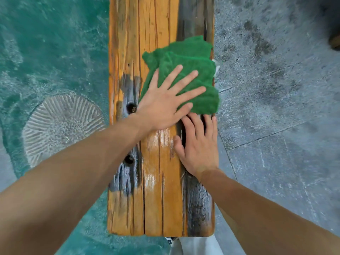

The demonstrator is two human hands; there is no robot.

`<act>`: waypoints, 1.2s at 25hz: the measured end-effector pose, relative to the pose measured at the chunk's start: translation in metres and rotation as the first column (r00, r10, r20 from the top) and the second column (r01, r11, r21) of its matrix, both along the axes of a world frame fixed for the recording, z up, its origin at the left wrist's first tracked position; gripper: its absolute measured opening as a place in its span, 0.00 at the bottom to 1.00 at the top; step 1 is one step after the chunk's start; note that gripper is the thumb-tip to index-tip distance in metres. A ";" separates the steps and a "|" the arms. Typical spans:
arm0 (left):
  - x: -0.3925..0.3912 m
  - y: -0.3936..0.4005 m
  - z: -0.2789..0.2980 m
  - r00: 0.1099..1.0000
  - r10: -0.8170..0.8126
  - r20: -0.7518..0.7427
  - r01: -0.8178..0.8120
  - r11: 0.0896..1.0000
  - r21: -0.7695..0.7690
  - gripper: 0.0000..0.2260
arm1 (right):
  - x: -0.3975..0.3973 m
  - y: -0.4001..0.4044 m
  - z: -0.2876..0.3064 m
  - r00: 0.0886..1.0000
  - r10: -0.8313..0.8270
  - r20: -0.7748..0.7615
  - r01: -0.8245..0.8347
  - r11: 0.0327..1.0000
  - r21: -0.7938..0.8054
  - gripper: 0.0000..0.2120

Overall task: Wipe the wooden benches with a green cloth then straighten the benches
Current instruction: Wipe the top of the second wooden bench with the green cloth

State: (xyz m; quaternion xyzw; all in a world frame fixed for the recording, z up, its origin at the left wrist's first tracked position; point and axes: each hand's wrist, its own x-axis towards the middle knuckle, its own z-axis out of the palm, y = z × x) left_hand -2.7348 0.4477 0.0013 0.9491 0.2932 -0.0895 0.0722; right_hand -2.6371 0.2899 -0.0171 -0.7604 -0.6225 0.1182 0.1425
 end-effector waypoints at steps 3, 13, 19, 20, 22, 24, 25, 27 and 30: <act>-0.074 -0.007 0.001 0.995 0.104 -0.006 -0.104 0.994 -0.020 0.24 | 0.001 -0.003 -0.001 1.000 -0.004 -0.024 0.004 1.000 -0.014 0.23; 0.045 0.046 0.001 0.932 0.356 -0.063 -0.358 0.934 -0.021 0.25 | 0.001 0.000 -0.003 0.999 -0.016 -0.037 0.016 1.000 -0.005 0.22; -0.082 -0.006 0.004 0.974 0.218 -0.060 -0.220 0.975 -0.034 0.25 | 0.003 0.001 -0.002 0.999 0.000 -0.036 0.000 1.000 -0.012 0.23; -0.080 0.006 0.003 0.946 0.321 -0.051 -0.324 0.945 -0.050 0.25 | 0.004 0.001 -0.001 0.999 -0.001 -0.034 0.000 1.000 -0.027 0.23; -0.051 0.039 0.004 0.825 0.565 -0.019 -0.565 0.823 -0.059 0.25 | 0.003 0.000 0.001 0.999 0.005 -0.042 -0.007 0.999 -0.047 0.23; -0.009 0.072 0.004 0.675 0.738 -0.001 -0.736 0.672 -0.082 0.25 | 0.003 0.000 0.002 0.999 0.015 -0.052 -0.017 0.998 -0.053 0.23; 0.009 0.081 0.003 0.641 0.767 -0.011 -0.766 0.638 -0.076 0.25 | 0.003 0.001 0.002 0.998 0.016 -0.057 -0.019 0.998 -0.059 0.23; 0.035 0.076 -0.002 0.723 0.689 -0.049 -0.691 0.722 -0.037 0.26 | 0.003 0.001 0.001 0.999 0.011 -0.050 -0.014 0.998 -0.060 0.23; 0.024 0.022 0.000 0.942 0.335 -0.038 -0.336 0.942 -0.020 0.26 | 0.001 -0.001 0.000 0.999 0.002 -0.044 -0.004 0.999 -0.038 0.24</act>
